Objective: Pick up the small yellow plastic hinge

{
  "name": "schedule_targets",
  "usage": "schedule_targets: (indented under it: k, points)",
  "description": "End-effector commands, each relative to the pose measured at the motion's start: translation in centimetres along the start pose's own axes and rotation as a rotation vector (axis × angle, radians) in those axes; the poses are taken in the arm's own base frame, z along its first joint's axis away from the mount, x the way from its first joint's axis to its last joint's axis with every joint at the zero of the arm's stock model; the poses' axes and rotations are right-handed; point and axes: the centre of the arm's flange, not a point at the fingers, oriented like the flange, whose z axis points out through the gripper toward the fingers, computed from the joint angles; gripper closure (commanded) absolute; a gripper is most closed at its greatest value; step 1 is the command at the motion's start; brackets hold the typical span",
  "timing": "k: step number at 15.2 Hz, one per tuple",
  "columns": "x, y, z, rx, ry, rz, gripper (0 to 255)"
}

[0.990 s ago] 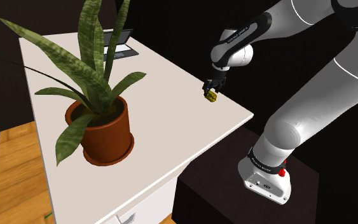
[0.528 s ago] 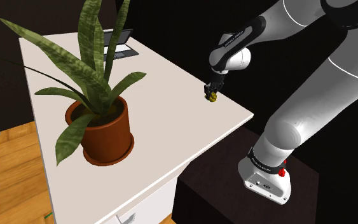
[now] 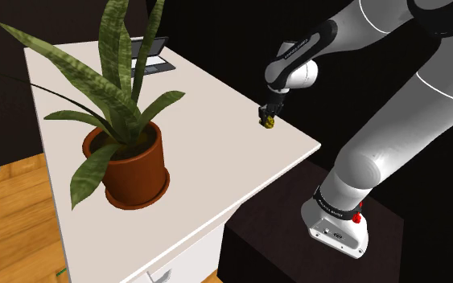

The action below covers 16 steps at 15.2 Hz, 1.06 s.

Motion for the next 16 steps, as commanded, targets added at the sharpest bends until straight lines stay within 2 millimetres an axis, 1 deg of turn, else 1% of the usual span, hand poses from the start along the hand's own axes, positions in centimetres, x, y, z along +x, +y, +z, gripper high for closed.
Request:
schedule_targets:
  k: [1, 14, 16]
  points:
    - [0.0, -0.1, -0.8, 0.0, -0.001, 0.0, 255]
    - [0.2, -0.6, -7.6, 0.0, -0.001, 0.0, 255]
    - [0.2, -0.6, -7.7, 0.0, -0.001, 0.0, 255]
